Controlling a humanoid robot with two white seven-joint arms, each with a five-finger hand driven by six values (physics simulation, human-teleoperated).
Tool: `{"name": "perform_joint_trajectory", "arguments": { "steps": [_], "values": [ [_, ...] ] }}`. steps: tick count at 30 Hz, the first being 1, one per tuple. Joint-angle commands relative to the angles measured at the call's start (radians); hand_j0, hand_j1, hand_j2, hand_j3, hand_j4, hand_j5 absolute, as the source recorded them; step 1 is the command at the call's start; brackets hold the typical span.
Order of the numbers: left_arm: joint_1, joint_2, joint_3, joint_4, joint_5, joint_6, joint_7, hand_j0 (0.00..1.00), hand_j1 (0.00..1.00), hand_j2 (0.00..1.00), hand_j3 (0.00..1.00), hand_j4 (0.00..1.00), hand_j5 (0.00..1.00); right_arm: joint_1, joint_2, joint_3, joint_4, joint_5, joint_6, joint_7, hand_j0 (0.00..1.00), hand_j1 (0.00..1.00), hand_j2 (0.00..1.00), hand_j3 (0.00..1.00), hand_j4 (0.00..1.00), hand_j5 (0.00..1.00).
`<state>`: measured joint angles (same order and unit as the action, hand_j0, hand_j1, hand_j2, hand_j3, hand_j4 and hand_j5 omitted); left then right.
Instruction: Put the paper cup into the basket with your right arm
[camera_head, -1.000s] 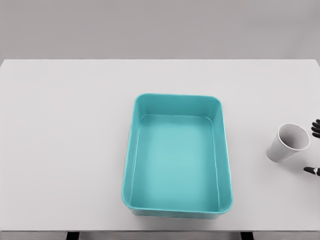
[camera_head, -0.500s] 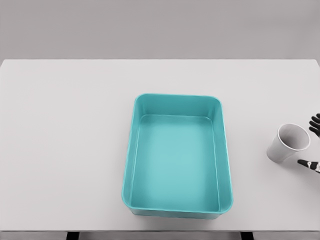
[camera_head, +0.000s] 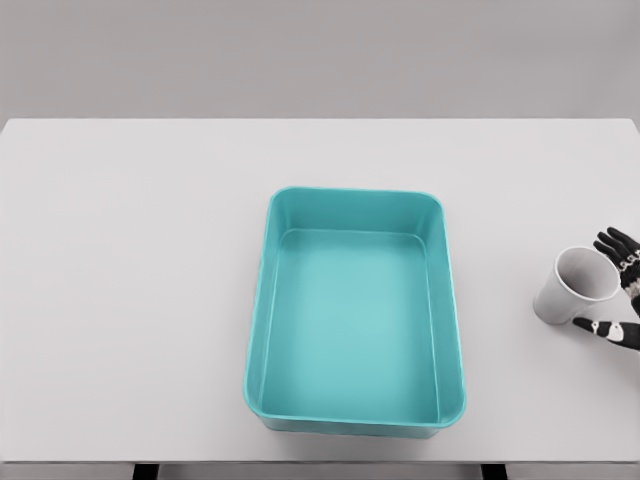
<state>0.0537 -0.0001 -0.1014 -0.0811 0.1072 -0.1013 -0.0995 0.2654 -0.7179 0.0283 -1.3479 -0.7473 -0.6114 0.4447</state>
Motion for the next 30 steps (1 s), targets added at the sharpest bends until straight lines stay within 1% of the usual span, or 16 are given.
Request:
{"name": "perform_joint_trajectory", "arguments": {
  "steps": [1, 30],
  "values": [
    [0.000, 0.000, 0.000, 0.000, 0.000, 0.000, 0.000, 1.00, 1.00, 1.00, 1.00, 1.00, 1.00, 0.002, 0.012, -0.001, 0.003, -0.001, 0.001, 0.023, 1.00, 1.00, 1.00, 1.00, 1.00, 1.00],
    [0.000, 0.000, 0.000, 0.000, 0.000, 0.000, 0.000, 1.00, 1.00, 1.00, 1.00, 1.00, 1.00, 0.000, 0.023, 0.008, 0.007, -0.001, 0.001, 0.031, 1.00, 1.00, 1.00, 1.00, 1.00, 1.00]
  ]
}}
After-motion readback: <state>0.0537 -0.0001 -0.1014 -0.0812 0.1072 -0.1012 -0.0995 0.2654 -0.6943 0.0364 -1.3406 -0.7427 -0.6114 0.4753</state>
